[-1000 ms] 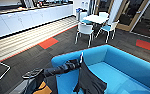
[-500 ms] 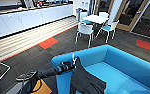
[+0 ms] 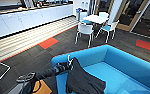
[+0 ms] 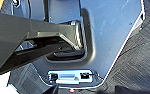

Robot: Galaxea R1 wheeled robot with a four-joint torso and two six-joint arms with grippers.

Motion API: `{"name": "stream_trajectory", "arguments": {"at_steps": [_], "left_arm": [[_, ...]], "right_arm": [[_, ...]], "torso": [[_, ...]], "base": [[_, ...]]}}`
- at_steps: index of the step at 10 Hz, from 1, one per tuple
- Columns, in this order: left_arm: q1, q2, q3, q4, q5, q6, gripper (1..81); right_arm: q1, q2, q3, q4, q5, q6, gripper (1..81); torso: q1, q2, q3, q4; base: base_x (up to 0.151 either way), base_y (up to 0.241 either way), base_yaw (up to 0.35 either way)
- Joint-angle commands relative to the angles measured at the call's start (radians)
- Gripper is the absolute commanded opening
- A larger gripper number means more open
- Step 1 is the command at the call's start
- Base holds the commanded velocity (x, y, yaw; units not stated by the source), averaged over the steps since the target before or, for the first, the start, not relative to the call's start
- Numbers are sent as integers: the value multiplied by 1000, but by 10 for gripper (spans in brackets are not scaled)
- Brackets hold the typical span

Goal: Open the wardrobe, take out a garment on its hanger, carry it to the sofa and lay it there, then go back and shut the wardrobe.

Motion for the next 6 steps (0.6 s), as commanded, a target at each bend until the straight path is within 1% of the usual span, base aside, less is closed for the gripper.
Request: {"name": "stream_trajectory", "arguments": {"at_steps": [1, 5, 6], "left_arm": [[-160, -22, -75, 21, -12, 3, 10], [-144, -81, -75, 21, -15, 3, 10], [-132, -81, -75, 21, -14, 4, 811]], "right_arm": [[-3, 8, 5, 0, -71, -8, 811], [1, 9, 8, 0, -71, -8, 811], [1, 9, 8, -1, -71, -8, 811]], "torso": [[0, 0, 0, 0], [0, 0, 0, 0], [0, 0, 0, 0]], "base": [[0, 0, 0], [0, 0, 0], [0, 0, 0]]}}
